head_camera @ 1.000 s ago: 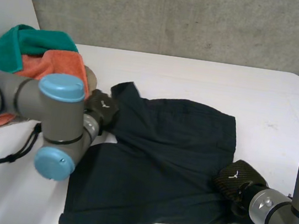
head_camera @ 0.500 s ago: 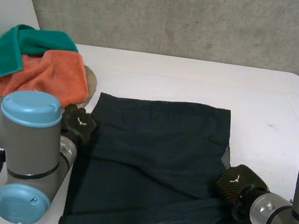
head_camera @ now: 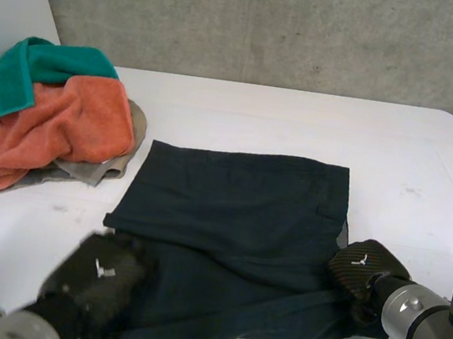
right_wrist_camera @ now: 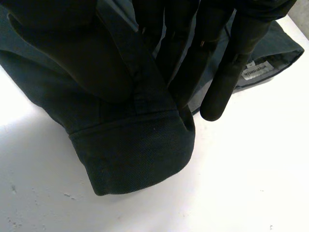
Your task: Fold the laundry.
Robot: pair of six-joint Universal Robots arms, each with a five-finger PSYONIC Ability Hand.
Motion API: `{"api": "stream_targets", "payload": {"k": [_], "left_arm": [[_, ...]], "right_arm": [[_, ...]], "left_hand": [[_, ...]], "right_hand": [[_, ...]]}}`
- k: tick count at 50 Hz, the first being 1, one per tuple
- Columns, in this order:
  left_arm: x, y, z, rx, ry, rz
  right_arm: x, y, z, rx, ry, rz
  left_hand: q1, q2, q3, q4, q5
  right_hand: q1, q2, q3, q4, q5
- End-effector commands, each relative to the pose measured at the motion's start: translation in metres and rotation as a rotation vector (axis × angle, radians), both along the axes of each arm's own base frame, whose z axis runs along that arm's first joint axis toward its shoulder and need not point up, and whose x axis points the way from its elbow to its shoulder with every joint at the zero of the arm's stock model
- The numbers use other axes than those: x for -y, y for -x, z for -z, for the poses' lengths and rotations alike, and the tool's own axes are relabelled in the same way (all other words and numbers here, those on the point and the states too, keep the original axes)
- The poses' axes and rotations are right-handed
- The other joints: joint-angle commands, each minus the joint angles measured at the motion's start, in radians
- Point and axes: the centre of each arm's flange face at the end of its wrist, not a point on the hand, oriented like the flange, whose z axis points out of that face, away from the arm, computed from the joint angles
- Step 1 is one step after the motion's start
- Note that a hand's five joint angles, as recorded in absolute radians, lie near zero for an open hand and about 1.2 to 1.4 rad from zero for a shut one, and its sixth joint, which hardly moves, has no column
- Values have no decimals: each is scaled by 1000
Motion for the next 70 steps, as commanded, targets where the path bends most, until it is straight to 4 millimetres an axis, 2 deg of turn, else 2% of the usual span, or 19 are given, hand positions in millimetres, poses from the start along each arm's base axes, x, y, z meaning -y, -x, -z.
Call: {"api": "stream_targets", "payload": {"k": [1,8,12,16,19,21,24,28,31,39,42,46,51,55,60,61,63,65,70], "left_arm": [[-5,4,17,12,-107,14],[0,6,26,48,-125,11],[3,7,23,54,-104,-5],[-4,3,19,93,-117,6],[-30,-3,12,179,-165,90],[-60,-8,7,256,-224,192],[-65,-8,2,266,-226,214],[-48,3,-4,193,-152,177],[-22,11,-10,126,-78,120],[58,45,-28,-7,184,22],[91,67,-33,-21,341,21],[132,89,-27,-2,493,8],[190,109,1,63,600,-34],[217,120,14,82,631,-79],[234,133,20,64,666,-100],[235,135,20,56,669,-102],[235,138,20,50,674,-96],[233,139,20,54,673,-90],[209,154,11,21,675,-38]], "right_arm": [[0,1,-4,0,15,8],[-2,2,-11,3,33,13],[-10,5,-13,-16,3,5],[-40,14,-18,-114,-117,-64],[-70,25,-20,-252,-203,-186],[-81,34,-24,-329,-227,-246],[-65,36,-30,-311,-180,-216],[-40,32,-41,-229,-77,-168],[-27,25,-47,-142,-39,-155],[27,7,-31,-43,55,-89],[47,-1,-30,-39,144,-66],[73,-17,-24,-34,269,-52],[105,-37,-17,-1,439,-42],[133,-50,-4,35,568,-43],[155,-63,13,72,653,-49],[156,-67,18,73,663,-53],[158,-68,19,76,669,-41],[162,-65,12,92,678,-10],[153,-57,-11,174,641,64]], "left_hand": [[234,235,231,227,227],[1061,1062,1058,1055,1055],[1062,1063,1059,1056,1055],[1062,1063,1059,1056,1055],[1062,1063,1059,1056,1055],[1062,1063,1059,1056,1055],[1062,1063,1059,1056,1055],[1062,1063,1059,1056,1055],[1062,1063,1059,1056,1055],[1062,1063,1059,1056,1055],[1062,1063,1059,1056,1055],[1062,1063,1059,1056,1055],[1062,1063,1059,1056,1055],[1062,1063,1059,1056,1055],[1062,1063,1059,1056,1055],[1062,1063,1059,1056,1055],[555,556,552,548,548],[-156,-155,-159,-162,-162],[-160,-159,-163,-166,-166]], "right_hand": [[280,199,182,195,214],[280,199,182,195,214],[280,199,182,195,214],[280,199,182,195,214],[280,199,182,195,214],[280,199,182,195,214],[280,199,182,195,214],[280,199,182,195,214],[280,199,182,195,214],[280,199,182,195,214],[280,199,182,195,214],[280,199,182,195,214],[280,199,182,195,214],[280,199,182,195,214],[280,199,182,195,214],[-138,-218,-235,-222,-204],[-697,-778,-795,-782,-763],[-942,-1023,-1040,-1026,-1008],[-942,-1023,-1040,-1026,-1008]]}}
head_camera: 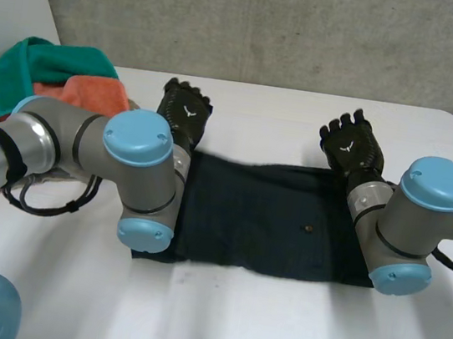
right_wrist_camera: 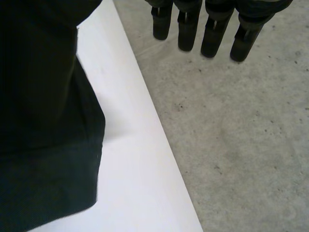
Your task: Fold the laundry.
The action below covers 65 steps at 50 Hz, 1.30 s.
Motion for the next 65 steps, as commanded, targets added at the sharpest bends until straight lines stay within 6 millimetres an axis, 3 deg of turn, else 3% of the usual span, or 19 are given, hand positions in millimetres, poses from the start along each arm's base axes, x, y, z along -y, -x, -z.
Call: {"api": "stream_targets", "payload": {"k": [1,6,9,14,25,27,28,29,32,37,41,45,46,50,53,57,60,61,65], "left_arm": [[-29,15,-12,-13,-1,67],[-46,2,-31,-20,-7,65],[-59,-14,-36,-21,-38,59],[-77,-27,-33,-53,-94,63],[-90,-34,-23,-80,-157,70],[-91,-35,-22,-78,-159,69],[-91,-35,-22,-77,-161,68],[-92,-36,-21,-75,-165,67],[-93,-37,-23,-77,-162,65],[-98,-45,-37,-93,-143,64],[-103,-52,-44,-99,-135,57],[-107,-61,-48,-101,-135,45],[-107,-63,-48,-101,-136,40],[-111,-73,-55,-117,-133,23],[-113,-83,-62,-162,-132,3],[-118,-95,-68,-223,-142,-11],[-118,-104,-73,-262,-142,-30],[-118,-105,-75,-269,-139,-34],[-114,-110,-78,-280,-130,-51]], "right_arm": [[-11,14,-29,127,-66,59],[-49,44,-48,228,-350,110],[-71,51,-43,256,-516,96],[-86,72,-24,268,-656,97],[-75,82,2,286,-634,119],[-72,83,6,282,-633,129],[-69,84,7,279,-627,142],[-67,86,7,276,-620,155],[-61,98,5,241,-579,206],[-60,107,-37,79,-372,225],[-56,106,-43,-52,-292,217],[-70,58,-57,-121,-176,59],[-84,28,-58,-141,-132,-37],[-126,-33,-47,-178,-68,-268],[-155,-54,-32,-227,-59,-408],[-214,-74,4,-319,-79,-726],[-226,-76,8,-324,-76,-805],[-227,-76,7,-316,-77,-822],[-226,-77,-1,-261,-96,-811]], "left_hand": [[-87,-164,-186,-173,-169],[-87,-164,-186,-173,-169],[-87,-164,-186,-173,-169],[-87,-164,-186,-173,-169],[-87,-164,-186,-173,-169],[-87,-164,-186,-173,-169],[-87,-164,-186,-173,-169],[-87,-164,-186,-173,-169],[-87,-164,-186,-173,-169],[-87,-164,-186,-173,-169],[-87,-164,-186,-173,-169],[-87,-164,-186,-173,-169],[-87,-164,-186,-173,-169],[-87,-164,-186,-173,-169],[-87,-164,-186,-173,-169],[-87,-164,-186,-173,-169],[-87,-164,-186,-173,-169],[-87,-164,-186,-173,-169],[-87,-164,-186,-173,-169]], "right_hand": [[-65,-56,-67,-63,-67],[-65,-56,-67,-63,-67],[-65,-56,-67,-63,-67],[1,9,-2,2,-2],[344,353,342,346,342],[593,601,590,594,591],[1071,1079,1068,1072,1069],[1156,1164,1153,1158,1154],[1157,1165,1154,1158,1155],[1157,1165,1154,1158,1155],[1157,1165,1154,1158,1155],[1157,1165,1154,1158,1155],[1157,1165,1154,1158,1155],[1157,1165,1154,1158,1155],[1157,1165,1154,1158,1155],[1157,1165,1154,1158,1155],[1157,1165,1154,1158,1155],[783,791,780,785,781],[-65,-56,-67,-63,-67]]}}
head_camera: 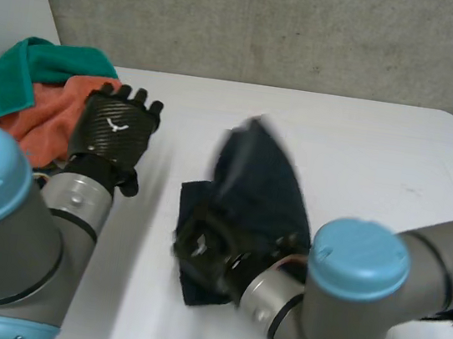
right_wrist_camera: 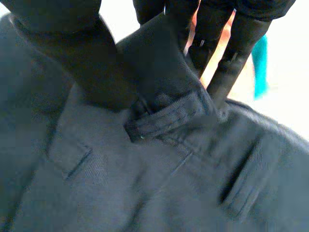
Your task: Fold the laundry.
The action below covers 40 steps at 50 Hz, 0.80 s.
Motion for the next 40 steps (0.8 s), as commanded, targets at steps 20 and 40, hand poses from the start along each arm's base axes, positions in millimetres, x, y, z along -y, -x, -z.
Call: {"api": "stream_targets", "payload": {"k": [20,40], "left_arm": [[-5,65,-1,-106,-5,173],[-20,68,107,89,-463,79]], "right_arm": [[111,87,-103,657,-723,491],[145,52,11,218,-900,582]], "left_hand": [[-20,-32,-36,-28,-50],[-13,-25,-29,-22,-44]], "right_hand": [[-822,-863,-887,-890,-885],[-822,-863,-887,-890,-885]]}}
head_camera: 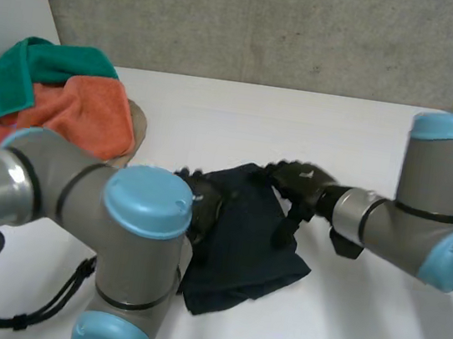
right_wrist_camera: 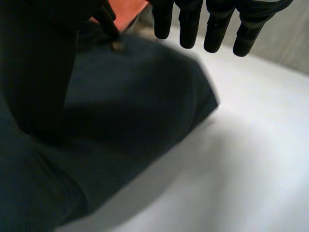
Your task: Fold the laundry.
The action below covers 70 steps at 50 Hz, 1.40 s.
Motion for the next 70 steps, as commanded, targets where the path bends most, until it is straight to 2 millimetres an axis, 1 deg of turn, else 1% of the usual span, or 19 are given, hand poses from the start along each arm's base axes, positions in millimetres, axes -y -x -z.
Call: {"api": "stream_targets", "payload": {"k": [1,4,7,9,10,14,15,17,19,21,22,26,30,34,37,44,49,61,70], "left_arm": [[-1,-8,21,91,-89,-26],[1,-9,18,86,-83,-30],[3,-8,12,76,-70,-31],[4,-8,0,59,-48,-29],[4,-8,-5,49,-39,-29],[2,-8,-35,-9,11,-18],[2,-9,-48,-36,35,-15],[1,-10,-60,-61,56,-10],[-2,-10,-77,-97,82,10],[-4,-10,-85,-119,93,32],[-6,-10,-88,-129,96,48],[1,-14,-103,-174,105,109],[10,-20,-105,-193,82,167],[12,-20,-102,-207,49,245],[12,-19,-99,-217,30,274],[13,-21,-95,-215,16,278],[12,-22,-96,-215,18,279],[7,-25,-102,-222,28,281],[4,-27,-103,-222,28,281]], "right_arm": [[-2,-4,37,-105,-2,-49],[0,-2,41,-154,29,-45],[2,1,32,-186,78,-22],[2,1,25,-182,98,-13],[1,3,15,-173,125,-2],[-2,7,-7,-127,194,29],[-2,9,-10,-110,205,41],[-3,12,-13,-72,216,72],[-7,19,-22,0,213,135],[-9,26,-28,49,199,187],[-10,37,-31,92,171,253],[-9,69,-24,164,60,393],[-17,83,-4,185,-65,428],[-33,81,11,188,-153,369],[-38,80,18,194,-187,339],[-39,72,41,200,-249,296],[-48,52,55,191,-252,226],[-53,24,55,218,-210,162],[-42,22,55,209,-182,216]], "left_hand": [[-13,-25,-29,-22,-44],[-13,-25,-29,-22,-44],[-13,-25,-29,-22,-44],[-10,-22,-26,-19,-41],[-10,-22,-26,-19,-41],[-13,-25,-29,-22,-44],[-16,-28,-32,-25,-46],[-19,-31,-35,-28,-49],[-20,-32,-36,-28,-50],[-20,-32,-36,-28,-50],[-20,-32,-36,-28,-50],[-20,-32,-36,-28,-50],[-16,-28,-32,-25,-47],[-10,-22,-26,-19,-41],[-10,-22,-26,-19,-41],[-10,-22,-26,-19,-41],[-10,-22,-26,-19,-41],[2,-10,-14,-7,-29],[5,-7,-11,-4,-26]], "right_hand": [[-60,-43,-40,-34,-50],[-60,-43,-40,-34,-50],[-60,-43,-40,-34,-50],[-60,-43,-40,-34,-50],[-60,-43,-40,-34,-50],[-60,-43,-40,-34,-50],[-60,-43,-40,-34,-50],[-60,-43,-40,-34,-50],[-60,-43,-40,-34,-50],[-60,-43,-40,-34,-50],[-60,-43,-40,-34,-50],[-60,-43,-40,-34,-50],[-60,-43,-40,-34,-50],[-60,-43,-40,-34,-50],[-60,-43,-40,-34,-50],[-60,-43,-40,-34,-50],[-60,-43,-40,-34,-50],[-60,-43,-40,-34,-50],[-9,7,10,17,1]]}}
